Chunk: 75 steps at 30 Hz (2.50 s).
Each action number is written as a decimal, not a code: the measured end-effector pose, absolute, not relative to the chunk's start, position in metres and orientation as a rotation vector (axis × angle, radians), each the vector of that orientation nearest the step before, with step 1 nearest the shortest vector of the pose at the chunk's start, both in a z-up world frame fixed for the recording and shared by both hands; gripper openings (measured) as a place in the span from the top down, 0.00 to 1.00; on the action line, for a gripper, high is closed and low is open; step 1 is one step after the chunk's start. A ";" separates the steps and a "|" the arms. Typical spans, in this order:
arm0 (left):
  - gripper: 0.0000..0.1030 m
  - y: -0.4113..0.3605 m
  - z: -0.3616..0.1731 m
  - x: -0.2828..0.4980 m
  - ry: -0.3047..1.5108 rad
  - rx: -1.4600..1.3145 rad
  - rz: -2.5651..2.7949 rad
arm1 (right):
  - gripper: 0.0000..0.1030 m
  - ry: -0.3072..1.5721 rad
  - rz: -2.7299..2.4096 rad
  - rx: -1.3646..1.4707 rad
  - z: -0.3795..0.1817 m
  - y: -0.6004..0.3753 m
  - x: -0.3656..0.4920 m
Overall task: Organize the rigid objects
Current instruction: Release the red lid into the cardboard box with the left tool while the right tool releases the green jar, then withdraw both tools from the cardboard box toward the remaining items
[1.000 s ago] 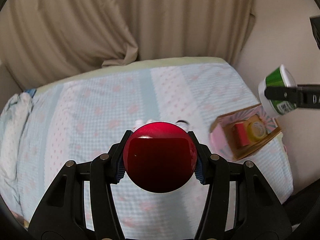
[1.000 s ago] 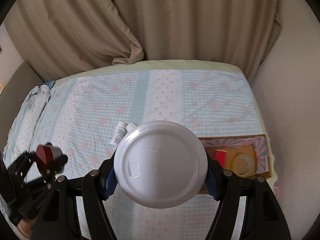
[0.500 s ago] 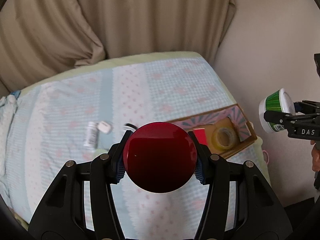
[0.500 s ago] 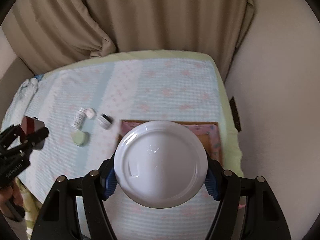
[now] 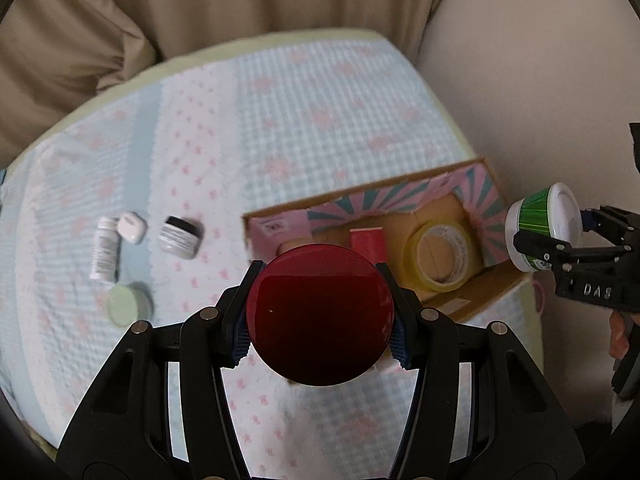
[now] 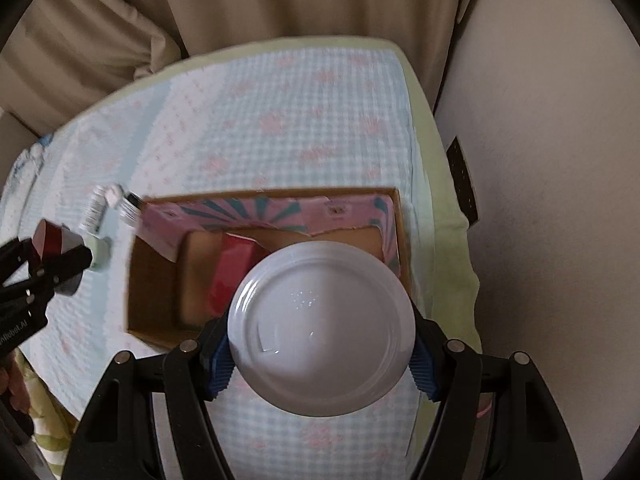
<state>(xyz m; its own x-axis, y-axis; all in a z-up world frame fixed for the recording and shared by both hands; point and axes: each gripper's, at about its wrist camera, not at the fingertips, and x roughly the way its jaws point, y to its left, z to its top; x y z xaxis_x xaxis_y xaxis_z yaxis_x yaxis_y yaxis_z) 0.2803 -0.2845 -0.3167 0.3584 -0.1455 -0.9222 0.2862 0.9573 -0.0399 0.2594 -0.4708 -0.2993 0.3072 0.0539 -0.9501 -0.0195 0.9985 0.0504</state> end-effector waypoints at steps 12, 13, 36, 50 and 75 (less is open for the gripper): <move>0.51 -0.314 -0.409 0.313 1.342 0.177 -0.272 | 0.35 1.307 0.122 -0.084 -0.379 -0.463 0.274; 0.51 -0.315 -0.413 0.314 1.349 0.181 -0.272 | 0.35 1.308 0.127 -0.086 -0.381 -0.463 0.275; 0.00 -0.306 -0.381 0.311 1.316 0.205 -0.299 | 0.00 1.209 0.183 -0.147 -0.365 -0.461 0.257; 0.00 -0.297 -0.340 0.279 1.249 0.178 -0.323 | 0.00 1.192 0.168 -0.113 -0.332 -0.454 0.237; 0.00 -0.083 -0.193 0.185 1.021 0.069 -0.197 | 0.00 1.038 0.048 0.027 -0.186 -0.321 0.184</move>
<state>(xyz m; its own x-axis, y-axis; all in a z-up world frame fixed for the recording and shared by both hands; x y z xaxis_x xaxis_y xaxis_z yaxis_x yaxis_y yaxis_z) 0.1853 -0.0830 -0.1929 0.5068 -0.1313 -0.8520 0.1955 0.9801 -0.0348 0.1838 -0.3213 -0.1861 0.5074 0.0526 -0.8601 -0.0274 0.9986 0.0449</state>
